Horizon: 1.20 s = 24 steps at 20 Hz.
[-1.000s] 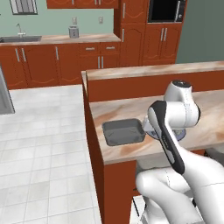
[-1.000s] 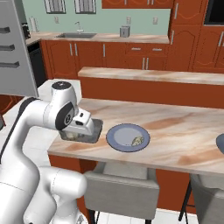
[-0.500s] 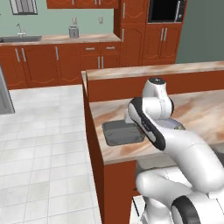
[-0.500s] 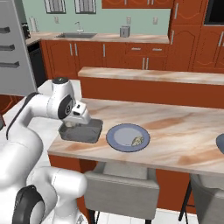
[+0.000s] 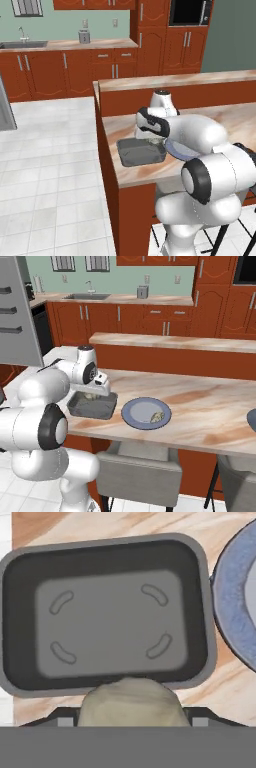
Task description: Place two dumplings into each of the tupperware containers and then place the containers in the fridge.
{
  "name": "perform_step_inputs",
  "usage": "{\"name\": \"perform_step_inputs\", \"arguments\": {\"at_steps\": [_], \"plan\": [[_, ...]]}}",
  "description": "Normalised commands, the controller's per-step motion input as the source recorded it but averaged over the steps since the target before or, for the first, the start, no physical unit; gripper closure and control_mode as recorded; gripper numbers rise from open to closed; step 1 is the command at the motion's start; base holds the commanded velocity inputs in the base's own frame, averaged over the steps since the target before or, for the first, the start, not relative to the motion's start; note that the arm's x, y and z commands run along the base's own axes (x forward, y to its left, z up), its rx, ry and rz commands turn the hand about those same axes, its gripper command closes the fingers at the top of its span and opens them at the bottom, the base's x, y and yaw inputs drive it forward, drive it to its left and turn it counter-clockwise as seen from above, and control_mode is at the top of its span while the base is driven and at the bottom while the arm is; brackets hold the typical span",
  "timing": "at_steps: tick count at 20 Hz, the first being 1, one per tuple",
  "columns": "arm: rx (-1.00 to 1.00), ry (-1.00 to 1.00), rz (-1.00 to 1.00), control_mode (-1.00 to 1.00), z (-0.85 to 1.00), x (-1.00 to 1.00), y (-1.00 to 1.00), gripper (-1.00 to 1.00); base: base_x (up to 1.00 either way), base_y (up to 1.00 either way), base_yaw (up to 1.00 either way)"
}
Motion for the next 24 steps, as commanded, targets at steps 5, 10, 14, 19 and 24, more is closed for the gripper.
{"name": "perform_step_inputs", "arguments": {"at_steps": [5, 10, 14, 19, 24], "plan": [[0.00, 0.13, 0.00, -1.00, -0.70, 0.47, 0.00, 1.00, 0.00, 0.00, 0.00], [0.00, 0.13, 0.00, -1.00, -0.46, 0.35, 0.00, 1.00, 0.00, 0.00, 0.00], [0.00, 0.13, 0.00, -1.00, -0.35, 0.31, 0.00, 1.00, 0.00, 0.00, 0.00], [0.00, 0.13, 0.00, -1.00, -0.37, 0.25, 0.00, 1.00, 0.00, 0.00, 0.00], [0.00, 0.09, 0.00, -1.00, -0.09, 0.05, 0.00, -1.00, 0.00, 0.00, 0.00]]}}
